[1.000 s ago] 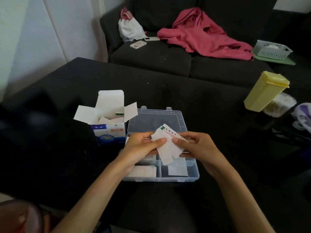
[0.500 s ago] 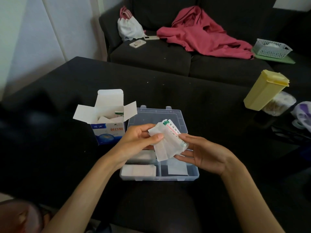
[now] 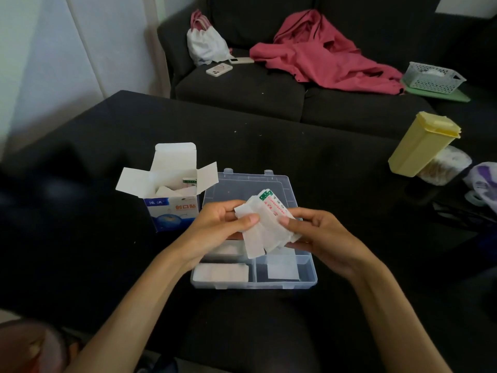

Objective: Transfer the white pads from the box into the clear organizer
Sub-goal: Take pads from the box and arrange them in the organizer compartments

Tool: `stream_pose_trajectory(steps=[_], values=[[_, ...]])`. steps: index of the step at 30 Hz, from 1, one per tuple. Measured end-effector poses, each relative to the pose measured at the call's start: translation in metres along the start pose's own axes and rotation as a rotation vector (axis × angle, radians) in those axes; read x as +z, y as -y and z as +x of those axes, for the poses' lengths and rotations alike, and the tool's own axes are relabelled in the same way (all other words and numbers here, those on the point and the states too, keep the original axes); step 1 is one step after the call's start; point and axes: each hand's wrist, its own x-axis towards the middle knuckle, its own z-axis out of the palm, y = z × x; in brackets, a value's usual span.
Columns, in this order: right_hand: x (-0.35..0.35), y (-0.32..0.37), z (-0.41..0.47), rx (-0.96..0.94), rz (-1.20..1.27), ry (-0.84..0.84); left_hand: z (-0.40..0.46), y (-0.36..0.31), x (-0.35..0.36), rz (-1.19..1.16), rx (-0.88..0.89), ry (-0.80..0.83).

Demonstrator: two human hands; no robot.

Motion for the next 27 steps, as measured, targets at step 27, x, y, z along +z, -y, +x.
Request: stream_pose_trajectory(steps=[27], values=[[0.002,-0.009,0.007,-0.263,-0.183,-0.213,0.004,0.002,-0.008,-0.112,-0.051,-0.172]])
